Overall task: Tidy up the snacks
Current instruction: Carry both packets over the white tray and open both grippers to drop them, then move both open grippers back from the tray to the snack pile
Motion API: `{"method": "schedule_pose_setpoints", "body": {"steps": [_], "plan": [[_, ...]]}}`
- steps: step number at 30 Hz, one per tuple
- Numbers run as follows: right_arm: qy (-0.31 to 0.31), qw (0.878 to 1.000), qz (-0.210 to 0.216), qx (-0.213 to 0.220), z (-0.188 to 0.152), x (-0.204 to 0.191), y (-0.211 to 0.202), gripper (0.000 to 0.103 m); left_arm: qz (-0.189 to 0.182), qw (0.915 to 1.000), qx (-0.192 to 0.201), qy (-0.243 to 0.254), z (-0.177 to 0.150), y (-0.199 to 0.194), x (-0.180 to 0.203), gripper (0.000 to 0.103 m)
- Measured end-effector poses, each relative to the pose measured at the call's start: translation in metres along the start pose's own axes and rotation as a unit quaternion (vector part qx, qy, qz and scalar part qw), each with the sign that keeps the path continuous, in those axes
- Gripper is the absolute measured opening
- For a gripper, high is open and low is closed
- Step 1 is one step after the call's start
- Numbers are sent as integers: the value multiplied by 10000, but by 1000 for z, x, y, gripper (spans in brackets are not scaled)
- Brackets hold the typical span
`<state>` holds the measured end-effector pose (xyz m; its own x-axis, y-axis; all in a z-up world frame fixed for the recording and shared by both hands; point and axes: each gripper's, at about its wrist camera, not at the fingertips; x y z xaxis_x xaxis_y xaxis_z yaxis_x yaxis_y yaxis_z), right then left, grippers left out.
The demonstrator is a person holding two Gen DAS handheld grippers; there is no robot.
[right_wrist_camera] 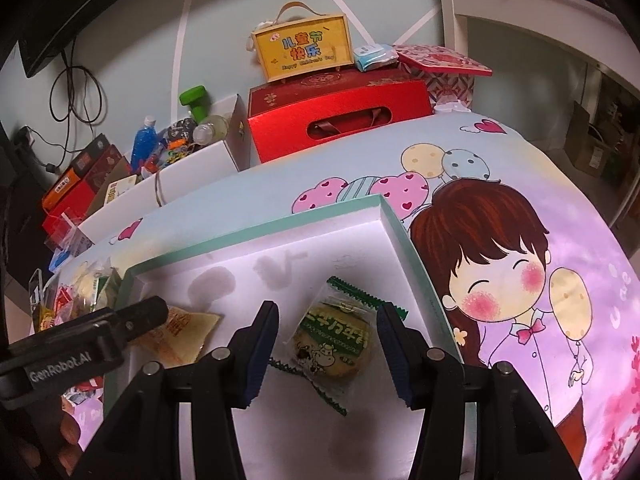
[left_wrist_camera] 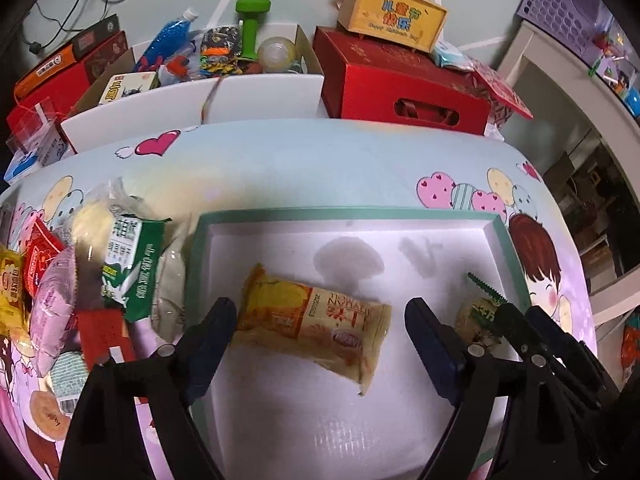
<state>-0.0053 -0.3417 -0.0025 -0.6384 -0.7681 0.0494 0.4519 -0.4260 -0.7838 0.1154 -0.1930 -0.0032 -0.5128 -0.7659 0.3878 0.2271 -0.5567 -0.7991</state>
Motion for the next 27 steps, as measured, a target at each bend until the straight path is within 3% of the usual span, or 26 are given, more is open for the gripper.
{"method": "schedule_pose_setpoints", "body": {"steps": [5, 8, 9, 11, 18, 27], "plan": [[-3, 10000, 1, 18, 1, 0, -3, 55, 125, 9999, 36, -27, -1, -4, -3, 87], [-16, 10000, -69, -36, 1, 0, 0, 74, 282, 9996, 61, -32, -3, -4, -6, 99], [-18, 9999, -99, -54, 0, 0, 1, 76, 349, 9993, 111, -14, -4, -4, -6, 102], [-31, 9998, -163, -96, 0, 1, 4, 77, 411, 9990, 199, 17, -4, -7, -7, 102], [20, 9996, -240, -116, 0, 5, 7, 103, 515, 9980, 354, 51, -3, -14, -10, 102], [-68, 9998, -194, -10, 0, 4, 2, 103, 617, 9970, 450, 138, -9, -20, -11, 102]]}}
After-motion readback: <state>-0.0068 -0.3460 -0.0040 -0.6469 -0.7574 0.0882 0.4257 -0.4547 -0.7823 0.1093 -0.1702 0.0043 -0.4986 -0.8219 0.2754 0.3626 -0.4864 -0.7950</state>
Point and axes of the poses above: each gripper's, at about its wrist camera, not at the fingertips, and y roughly the way its jaws point, x to its right, z to its top, and after that the axes turned 15 degrees about -z, right-handed
